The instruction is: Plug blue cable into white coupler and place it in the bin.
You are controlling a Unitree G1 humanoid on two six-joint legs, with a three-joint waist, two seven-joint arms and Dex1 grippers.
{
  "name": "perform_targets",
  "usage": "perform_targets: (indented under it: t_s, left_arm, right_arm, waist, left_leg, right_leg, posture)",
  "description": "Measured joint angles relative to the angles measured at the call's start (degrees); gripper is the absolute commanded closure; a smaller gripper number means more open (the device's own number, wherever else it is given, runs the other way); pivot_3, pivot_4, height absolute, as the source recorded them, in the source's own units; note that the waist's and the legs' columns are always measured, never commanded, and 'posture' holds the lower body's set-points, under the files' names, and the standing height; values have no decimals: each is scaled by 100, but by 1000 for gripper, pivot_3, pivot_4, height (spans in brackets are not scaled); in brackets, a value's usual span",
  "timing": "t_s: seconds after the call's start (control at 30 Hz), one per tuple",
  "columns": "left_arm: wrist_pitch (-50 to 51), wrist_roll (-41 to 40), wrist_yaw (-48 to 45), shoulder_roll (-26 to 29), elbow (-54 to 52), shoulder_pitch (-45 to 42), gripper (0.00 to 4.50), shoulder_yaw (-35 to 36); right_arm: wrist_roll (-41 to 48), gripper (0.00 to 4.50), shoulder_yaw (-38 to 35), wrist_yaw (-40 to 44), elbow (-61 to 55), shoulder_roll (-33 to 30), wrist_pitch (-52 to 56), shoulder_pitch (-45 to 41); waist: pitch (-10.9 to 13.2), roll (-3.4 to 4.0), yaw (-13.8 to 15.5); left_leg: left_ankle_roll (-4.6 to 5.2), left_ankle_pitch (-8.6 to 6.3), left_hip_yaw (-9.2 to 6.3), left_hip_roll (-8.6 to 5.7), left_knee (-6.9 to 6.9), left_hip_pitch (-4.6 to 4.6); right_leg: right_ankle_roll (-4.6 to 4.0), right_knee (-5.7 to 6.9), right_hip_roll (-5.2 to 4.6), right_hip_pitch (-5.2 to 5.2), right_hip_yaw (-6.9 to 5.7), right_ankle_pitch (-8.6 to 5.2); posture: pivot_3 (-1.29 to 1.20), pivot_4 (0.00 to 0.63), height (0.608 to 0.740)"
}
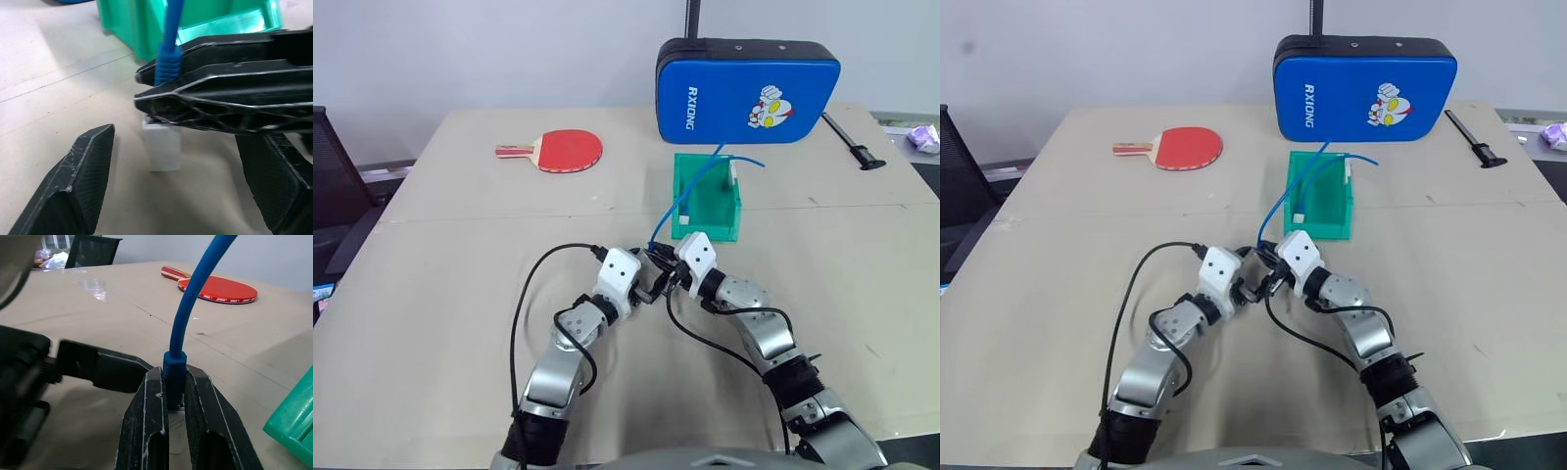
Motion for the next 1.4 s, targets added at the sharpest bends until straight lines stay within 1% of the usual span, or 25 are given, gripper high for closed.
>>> perform_targets:
  t_s: [0.03,0.13,0.2,0.27,0.3,0.33,0.37,0.43,0.5,0.6,0.67,0.73,0.8,0.87,0.97,1.0,1.03,1.07,1.1,1.13,1.17,1.27,1.3,1.4]
  left_arm:
    - [1,-41,-28,43,-91,55,481,9]
    - [8,-242,-165,202,-530,302,481,89]
    - [11,-449,-262,328,-953,426,481,177]
    - [7,-501,-272,360,-1104,422,481,265]
    - [73,-613,-314,516,-1328,498,481,343]
    - [135,-679,-379,628,-1459,560,481,387]
    - [200,-735,-432,736,-1575,617,481,446]
    - [409,-847,-502,890,-1744,612,481,521]
    - [701,-1046,-505,919,-1864,478,481,537]
    - [1053,-1358,-465,858,-2021,120,481,585]
    - [1351,-1580,-393,910,-2291,-205,481,699]
    - [1540,-1681,-354,948,-2421,-315,481,772]
    - [1695,-1768,-307,968,-2430,-379,481,780]
    - [1870,-1830,-255,1002,-2435,-577,481,780]
    - [1957,-1940,-143,953,-2564,-796,481,834]
    - [1984,-1996,-101,926,-2591,-857,338,858]
    - [2019,-2036,-51,910,-2612,-917,338,886]
    - [2031,-2055,-22,895,-2614,-946,338,902]
    - [2046,-2072,11,879,-2615,-968,338,908]
    - [2056,-2087,25,859,-2617,-978,338,908]
    - [2067,-2105,40,848,-2627,-978,338,904]
    - [2070,-2111,83,848,-2651,-979,338,880]
    - [2070,-2111,86,850,-2653,-978,338,869]
    - [2070,-2111,97,877,-2674,-947,338,832]
  right_arm:
    - [13,4500,-14,11,-37,-1,18,8]
    - [155,4500,-111,56,-319,-28,240,49]
    - [275,4500,-231,62,-610,-118,550,50]
    - [334,4500,-322,61,-708,-158,636,46]
    - [523,4500,-428,82,-1081,-253,1031,7]
    - [671,4500,-513,91,-1321,-305,1281,-89]
    - [840,4500,-687,84,-1566,-377,1537,-277]
    - [1189,4500,-1095,48,-1967,-515,1986,-689]
    - [1522,4500,-1468,-6,-2182,-631,2411,-1083]
    - [1762,4500,-1723,-15,-2083,-835,2815,-1314]
    - [1949,4500,-2007,8,-1736,-1169,3211,-1668]
    - [1967,4500,-2152,60,-1498,-1390,3367,-1865]
    - [1944,4500,-2150,106,-1233,-1481,3415,-2004]
    - [1789,4500,-2009,188,-672,-1546,3413,-2267]
    - [1661,4500,-1909,235,-133,-1541,3391,-2541]
    - [1625,3689,-1908,262,-6,-1541,3390,-2617]
    - [1602,3369,-1908,306,101,-1541,3388,-2696]
    - [1598,2946,-1907,328,131,-1541,3388,-2724]
    - [1598,2430,-1907,366,156,-1540,3388,-2744]
    - [1598,2057,-1907,396,188,-1536,3388,-2760]
    - [1602,1523,-1913,418,233,-1525,3388,-2776]
    - [1732,251,-1997,439,227,-1501,3423,-2775]
    - [1778,66,-2058,435,163,-1519,3482,-2764]
    - [1960,66,-2240,450,-305,-1747,3658,-2571]
  waist:
    - [1,0,-1]
    - [3,0,1]
    - [11,-1,8]
    - [13,0,16]
    - [25,2,6]
    - [32,5,-23]
    - [33,6,-17]
    - [33,6,8]
    - [33,5,30]
    - [37,3,40]
    - [39,2,19]
    - [39,2,3]
    - [39,1,-11]
    - [40,0,-11]
    - [40,0,0]
    - [40,0,5]
    - [40,0,7]
    - [40,0,8]
    - [40,0,9]
    - [40,0,9]
    - [40,0,9]
    - [40,0,13]
    - [40,0,17]
    - [40,-1,42]
  left_leg:
    - [0,0,0,0,0,-8]
    - [-22,13,-2,1,1,-92]
    - [-22,13,-5,1,0,-112]
    - [-23,13,-8,-1,0,-128]
    - [-23,13,-8,-1,-1,-139]
    - [-25,14,-6,-1,2,-180]
    - [-35,21,-6,-1,4,-195]
    - [-34,20,-15,-2,3,-195]
    - [-32,19,-20,-4,4,-194]
    - [-30,19,-20,-10,11,-200]
    - [-28,20,-12,-16,18,-199]
    - [-29,20,-9,-15,18,-195]
    - [-30,21,-6,-8,17,-192]
    - [-31,22,-6,-7,17,-190]
    - [-49,33,-3,-6,20,-191]
    - [-50,33,0,-6,22,-191]
    - [-52,34,1,-7,24,-193]
    - [-52,34,1,-7,25,-195]
    - [-52,34,1,-7,26,-195]
    - [-52,35,1,-7,27,-196]
    - [-52,35,1,-7,27,-197]
    - [-54,35,-1,-7,29,-196]
    - [-54,35,-1,-7,30,-197]
    - [-53,35,-4,-7,33,-199]
  right_leg:
    - [0,0,0,-10,0,0]
    - [2,3,-4,-86,-1,4]
    - [19,0,-8,-102,-7,14]
    - [21,-4,-11,-114,-12,15]
    - [21,-5,-11,-124,-14,15]
    - [22,2,-11,-169,-12,16]
    - [23,4,-9,-183,-13,18]
    - [22,4,-7,-180,-23,17]
    - [22,3,-6,-176,-29,17]
    - [23,3,-6,-174,-30,18]
    - [24,4,-3,-172,-25,18]
    - [25,4,5,-170,-21,18]
    - [25,5,18,-170,-20,18]
    - [24,10,44,-171,-22,18]
    - [25,14,46,-171,-18,18]
    - [25,14,44,-170,-16,18]
    - [25,13,43,-170,-15,19]
    - [26,12,43,-170,-14,19]
    - [26,12,42,-170,-15,19]
    - [27,12,42,-170,-15,19]
    - [27,12,42,-170,-15,19]
    - [27,14,41,-170,-15,19]
    - [27,15,41,-170,-16,20]
    - [27,14,41,-169,-16,19]
  posture:
    - [0,150,740]
    - [0,150,740]
    - [0,150,740]
    - [0,150,740]
    - [0,150,740]
    - [0,150,740]
    - [0,150,740]
    - [0,150,740]
    - [0,150,740]
    - [0,150,740]
    - [0,150,740]
    - [0,150,740]
    - [0,150,740]
    - [0,150,740]
    - [0,150,740]
    - [0,150,740]
    - [0,150,740]
    - [0,150,740]
    - [0,150,740]
    - [0,150,740]
    - [0,150,740]
    - [0,150,740]
    - [0,150,740]
    - [0,150,740]
